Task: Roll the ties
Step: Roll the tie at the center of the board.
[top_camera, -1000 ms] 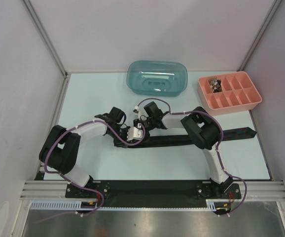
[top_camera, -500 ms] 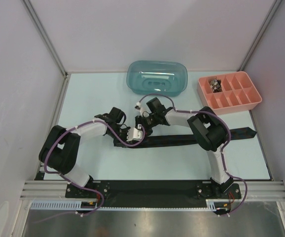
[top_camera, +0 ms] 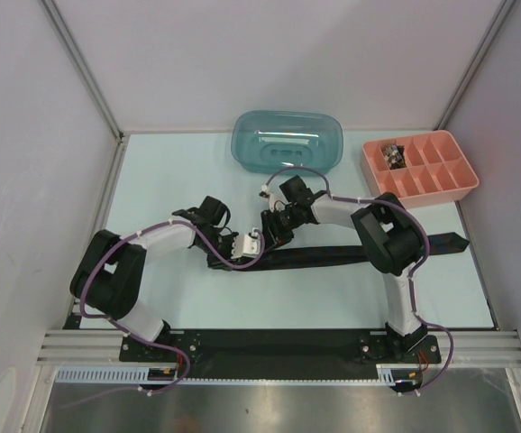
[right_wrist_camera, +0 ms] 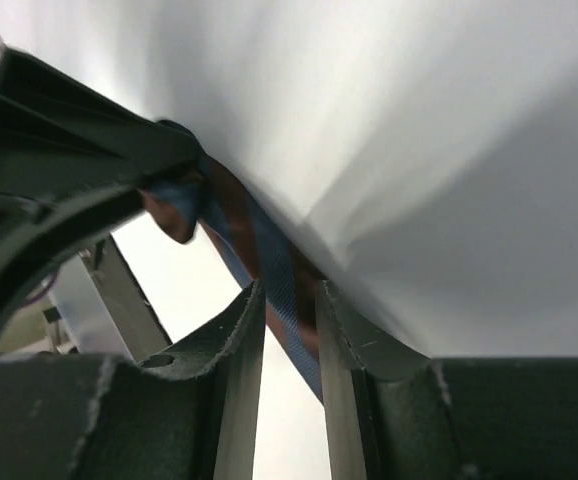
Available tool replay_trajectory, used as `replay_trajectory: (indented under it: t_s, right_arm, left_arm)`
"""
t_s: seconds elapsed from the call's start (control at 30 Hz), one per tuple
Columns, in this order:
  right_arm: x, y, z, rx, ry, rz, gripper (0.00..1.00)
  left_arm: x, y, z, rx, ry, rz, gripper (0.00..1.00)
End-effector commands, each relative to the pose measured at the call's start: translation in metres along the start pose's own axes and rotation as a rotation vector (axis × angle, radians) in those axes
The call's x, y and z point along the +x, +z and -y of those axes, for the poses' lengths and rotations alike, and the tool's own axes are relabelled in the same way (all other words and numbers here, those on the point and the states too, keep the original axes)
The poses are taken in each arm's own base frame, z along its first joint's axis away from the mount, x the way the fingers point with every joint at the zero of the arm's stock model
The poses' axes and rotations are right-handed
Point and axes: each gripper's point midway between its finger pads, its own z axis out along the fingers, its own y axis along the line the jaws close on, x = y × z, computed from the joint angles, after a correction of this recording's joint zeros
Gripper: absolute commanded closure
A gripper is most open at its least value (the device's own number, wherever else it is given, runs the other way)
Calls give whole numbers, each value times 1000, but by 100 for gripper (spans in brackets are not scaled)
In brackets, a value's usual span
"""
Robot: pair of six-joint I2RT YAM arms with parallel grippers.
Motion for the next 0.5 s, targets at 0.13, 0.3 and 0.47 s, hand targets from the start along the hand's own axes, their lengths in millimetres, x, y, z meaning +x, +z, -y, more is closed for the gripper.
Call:
replay_trajectory:
  t_s: [0.13,0.3,0.47]
  right_arm:
    - [33,2,-4,34,-61,-83,66]
    - [37,1,-9,38,-69,-83,66]
    - [43,2,-16,18,-81,-102,75]
  left_arm:
    - [-8,-6,7,8,8,28,60]
    - [-8,-6,6,5,7,27,60]
    - [-8,-5,6,0,11,28,60]
